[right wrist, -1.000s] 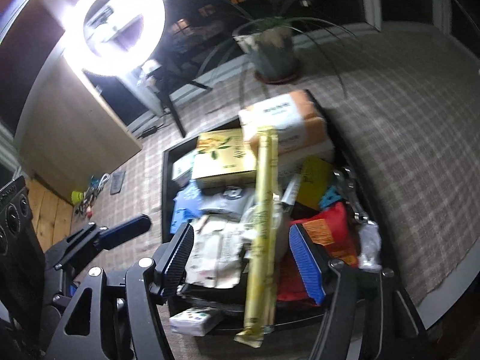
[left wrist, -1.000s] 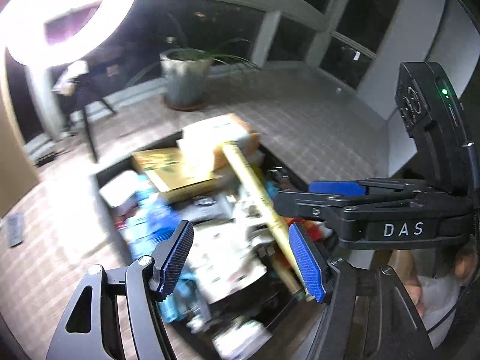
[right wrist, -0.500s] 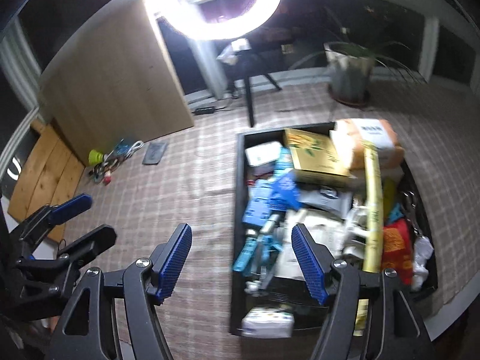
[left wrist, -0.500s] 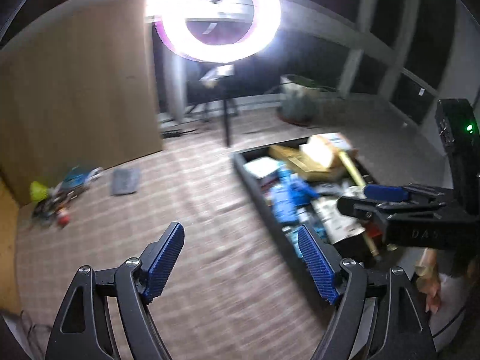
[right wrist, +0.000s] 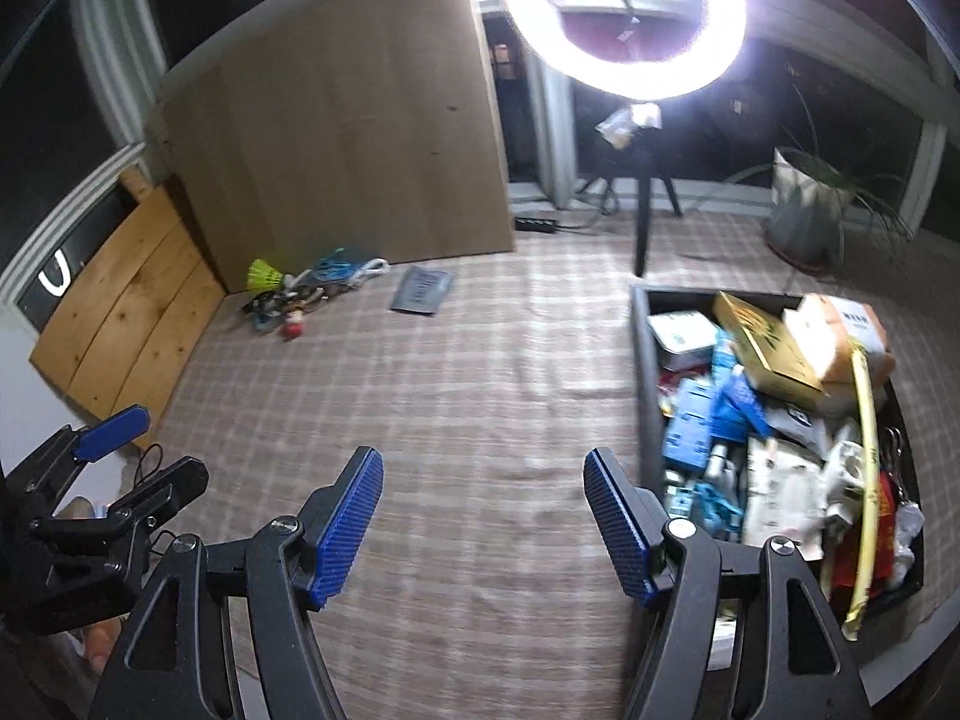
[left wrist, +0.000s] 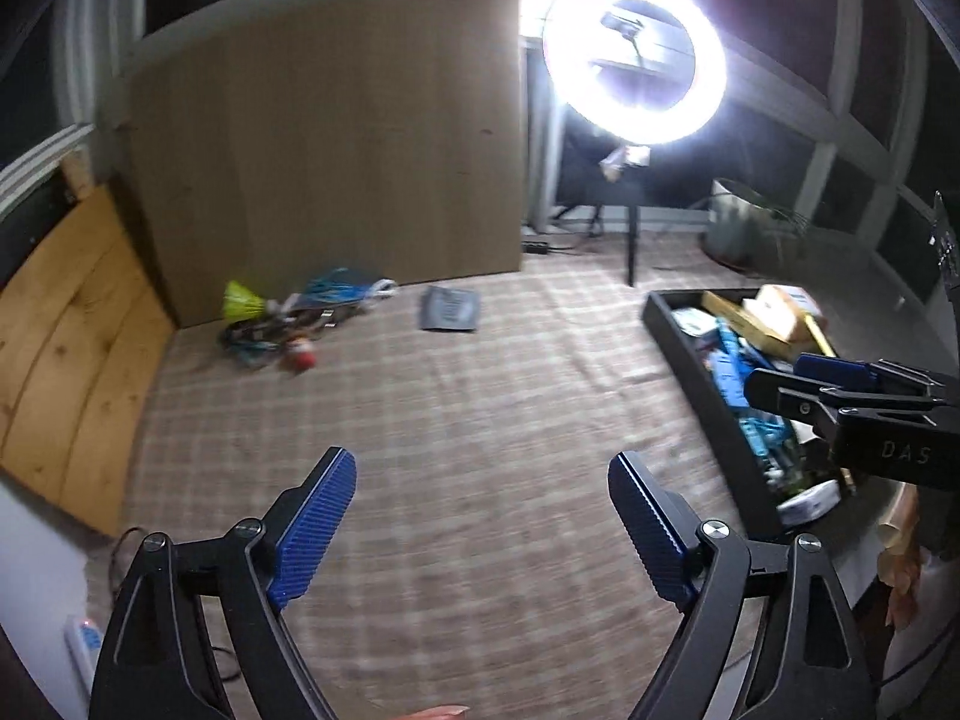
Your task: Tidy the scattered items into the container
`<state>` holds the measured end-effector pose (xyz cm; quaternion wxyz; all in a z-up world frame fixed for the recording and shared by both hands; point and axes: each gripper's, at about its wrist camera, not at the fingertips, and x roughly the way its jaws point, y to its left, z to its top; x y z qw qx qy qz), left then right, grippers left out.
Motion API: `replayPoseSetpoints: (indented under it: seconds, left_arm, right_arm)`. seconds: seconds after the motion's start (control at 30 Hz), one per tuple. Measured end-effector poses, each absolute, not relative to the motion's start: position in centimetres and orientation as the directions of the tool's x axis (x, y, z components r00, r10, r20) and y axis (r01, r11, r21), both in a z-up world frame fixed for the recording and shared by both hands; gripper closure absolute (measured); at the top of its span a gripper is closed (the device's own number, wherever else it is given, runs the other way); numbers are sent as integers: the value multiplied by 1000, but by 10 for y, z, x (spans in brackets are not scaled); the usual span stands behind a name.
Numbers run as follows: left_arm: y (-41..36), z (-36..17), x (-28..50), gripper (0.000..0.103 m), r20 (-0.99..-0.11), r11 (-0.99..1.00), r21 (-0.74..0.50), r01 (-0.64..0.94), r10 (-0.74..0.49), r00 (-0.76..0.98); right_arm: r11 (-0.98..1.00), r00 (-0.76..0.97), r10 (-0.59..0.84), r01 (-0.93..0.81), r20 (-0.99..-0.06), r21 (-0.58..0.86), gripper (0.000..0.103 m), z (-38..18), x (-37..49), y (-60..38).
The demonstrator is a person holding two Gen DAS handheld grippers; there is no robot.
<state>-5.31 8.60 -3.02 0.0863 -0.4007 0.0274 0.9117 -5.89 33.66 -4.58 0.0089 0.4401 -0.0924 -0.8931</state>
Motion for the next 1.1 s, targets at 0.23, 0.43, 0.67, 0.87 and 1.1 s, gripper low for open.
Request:
replayPoseSetpoints:
  seconds: [0.23, 0.43, 0.67, 0.87, 1.1]
  left_arm:
    - [41, -24, -41, 9, -725, -997, -4, -80, 58, -686]
    - [30, -15, -37, 7, -694, -999, 14, -29, 11, -720]
    - [38, -8, -40, 3, -673, -999, 24, -31, 7, -740]
    - [46, -8, -37, 3, -677, -999, 33, -31, 1, -736]
    - [52, -13, -33, 3, -690, -999, 31, -32, 2, -724]
  right_arm:
    - [-988, -632, -88, -45, -770, 150, 31, -43, -64, 297]
    - [-990, -657, -58, -59, -752, 128, 31, -40, -62, 286]
    - [-982, -706, -45, -100, -707, 163, 27, -30, -58, 297]
    - [-983, -704, -41, -100, -709, 157, 24, -31, -56, 299]
    - [-986, -695, -32, -96, -718, 137, 24, -34, -50, 296]
